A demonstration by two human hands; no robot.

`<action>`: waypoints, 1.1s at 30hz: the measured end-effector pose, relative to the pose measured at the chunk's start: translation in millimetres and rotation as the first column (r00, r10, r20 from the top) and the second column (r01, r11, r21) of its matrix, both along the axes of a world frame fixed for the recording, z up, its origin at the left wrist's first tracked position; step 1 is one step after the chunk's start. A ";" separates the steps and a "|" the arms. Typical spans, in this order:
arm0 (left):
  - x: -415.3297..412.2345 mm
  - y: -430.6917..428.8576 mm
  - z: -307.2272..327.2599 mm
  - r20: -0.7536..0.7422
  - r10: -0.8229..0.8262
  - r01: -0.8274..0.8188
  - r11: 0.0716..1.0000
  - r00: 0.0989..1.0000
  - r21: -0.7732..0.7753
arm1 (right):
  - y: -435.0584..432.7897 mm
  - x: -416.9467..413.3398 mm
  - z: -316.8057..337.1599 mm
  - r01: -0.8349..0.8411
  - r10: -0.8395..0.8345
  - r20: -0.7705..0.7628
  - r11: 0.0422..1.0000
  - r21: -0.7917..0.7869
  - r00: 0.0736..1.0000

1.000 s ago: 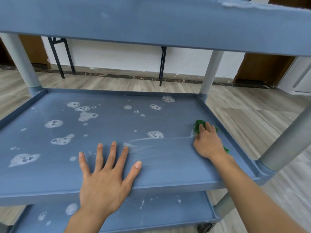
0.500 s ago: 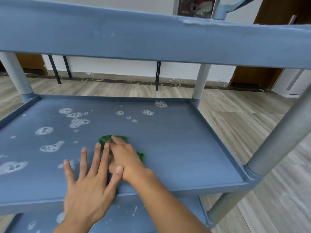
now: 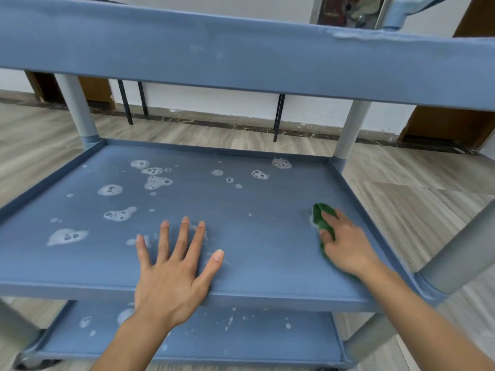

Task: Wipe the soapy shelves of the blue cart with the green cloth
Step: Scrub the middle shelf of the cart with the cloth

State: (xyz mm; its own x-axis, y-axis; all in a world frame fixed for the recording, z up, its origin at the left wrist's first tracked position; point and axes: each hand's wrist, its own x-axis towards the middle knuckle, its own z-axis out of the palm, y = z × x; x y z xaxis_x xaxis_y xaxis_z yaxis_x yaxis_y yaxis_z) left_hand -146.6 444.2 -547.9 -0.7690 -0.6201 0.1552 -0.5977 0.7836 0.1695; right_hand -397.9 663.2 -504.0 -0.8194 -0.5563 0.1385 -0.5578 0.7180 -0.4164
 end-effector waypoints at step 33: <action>-26.2 -2.8 1.9 -0.080 -0.045 0.031 0.984 0.996 -0.174 | -225.6 -187.5 -14.5 -0.152 0.152 -0.012 0.988 -0.035 0.988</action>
State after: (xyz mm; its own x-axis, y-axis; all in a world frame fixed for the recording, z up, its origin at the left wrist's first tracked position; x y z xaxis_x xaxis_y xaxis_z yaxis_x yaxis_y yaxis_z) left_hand -172.8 441.4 -546.0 -0.7715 -0.5490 0.3215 -0.5562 0.8274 0.0781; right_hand -585.4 437.6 -518.5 -0.7242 -0.6689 0.1676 -0.6632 0.6091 -0.4349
